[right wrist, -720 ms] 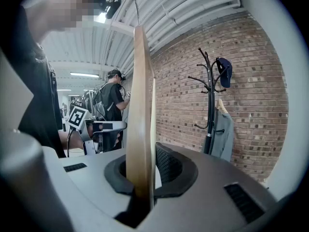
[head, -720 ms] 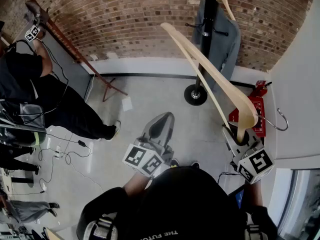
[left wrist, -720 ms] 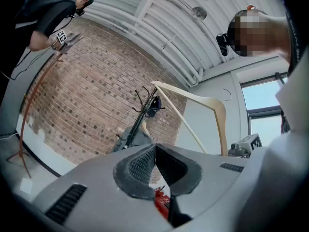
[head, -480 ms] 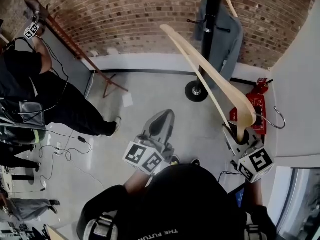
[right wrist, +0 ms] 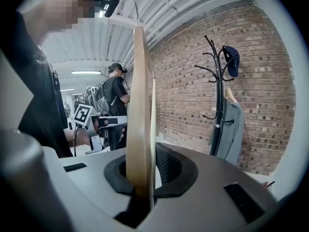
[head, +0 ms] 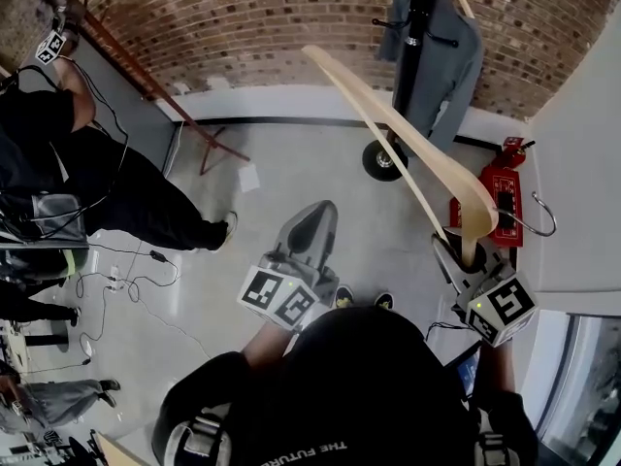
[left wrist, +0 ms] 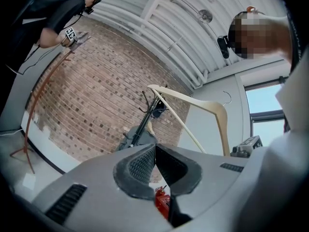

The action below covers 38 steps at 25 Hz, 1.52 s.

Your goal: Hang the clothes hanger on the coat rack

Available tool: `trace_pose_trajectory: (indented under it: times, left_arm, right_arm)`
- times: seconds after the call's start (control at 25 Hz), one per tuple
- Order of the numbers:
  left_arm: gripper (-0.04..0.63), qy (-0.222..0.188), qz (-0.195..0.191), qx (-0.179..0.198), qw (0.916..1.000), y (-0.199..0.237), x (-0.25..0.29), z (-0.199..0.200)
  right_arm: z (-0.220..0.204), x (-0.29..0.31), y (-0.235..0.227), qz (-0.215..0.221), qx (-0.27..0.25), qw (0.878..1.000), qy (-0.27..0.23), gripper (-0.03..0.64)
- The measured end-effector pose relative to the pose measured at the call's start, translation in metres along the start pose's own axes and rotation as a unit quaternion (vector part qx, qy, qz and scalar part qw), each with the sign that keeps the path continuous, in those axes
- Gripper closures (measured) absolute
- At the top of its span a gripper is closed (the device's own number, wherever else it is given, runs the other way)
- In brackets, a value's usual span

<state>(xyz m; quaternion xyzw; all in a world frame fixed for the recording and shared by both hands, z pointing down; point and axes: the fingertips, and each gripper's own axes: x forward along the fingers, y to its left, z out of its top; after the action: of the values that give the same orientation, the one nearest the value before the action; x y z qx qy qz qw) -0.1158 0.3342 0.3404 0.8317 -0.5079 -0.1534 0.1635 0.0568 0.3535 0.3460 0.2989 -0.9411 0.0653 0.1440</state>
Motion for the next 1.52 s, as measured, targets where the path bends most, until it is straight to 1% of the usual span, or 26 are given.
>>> trace_pose_trajectory:
  times: [0.2, 0.32, 0.48, 0.64, 0.8, 0.96, 1.08, 1.24, 1.52]
  left_arm:
    - [0.575, 0.000, -0.004, -0.005, 1.0000, 0.018, -0.007, 0.004]
    - [0.575, 0.003, -0.005, -0.006, 1.0000, 0.025, -0.006, 0.008]
    - [0.575, 0.005, -0.007, -0.004, 1.0000, 0.032, 0.003, 0.008]
    - [0.574, 0.008, -0.002, -0.002, 1.0000, 0.044, 0.024, 0.004]
    - [0.574, 0.004, -0.001, 0.004, 1.0000, 0.052, 0.056, 0.003]
    - [0.575, -0.002, -0.004, 0.011, 0.9999, 0.060, 0.105, 0.009]
    - [0.575, -0.006, -0.006, 0.012, 0.9999, 0.059, 0.142, 0.014]
    - [0.574, -0.011, -0.005, 0.022, 0.9997, 0.061, 0.189, 0.020]
    - [0.574, -0.009, 0.003, 0.026, 0.9996, 0.065, 0.253, 0.018]
  right_arm:
    - [0.005, 0.018, 0.013, 0.021, 0.027, 0.999, 0.000, 0.571]
    - [0.003, 0.025, 0.013, 0.021, 0.033, 0.999, 0.011, 0.571]
    - [0.000, 0.035, 0.004, 0.024, 0.034, 0.999, 0.019, 0.572]
    - [-0.002, 0.050, -0.017, 0.029, 0.034, 0.999, 0.017, 0.572]
    - [-0.003, 0.064, -0.050, 0.028, 0.024, 0.999, 0.014, 0.572]
    - [0.006, 0.079, -0.093, 0.023, 0.016, 1.000, 0.009, 0.572]
    - [0.011, 0.086, -0.128, 0.024, 0.022, 0.999, 0.012, 0.572]
    - [0.019, 0.095, -0.174, 0.028, 0.032, 0.999, 0.011, 0.572]
    - [0.016, 0.109, -0.237, 0.047, 0.052, 0.997, 0.035, 0.572]
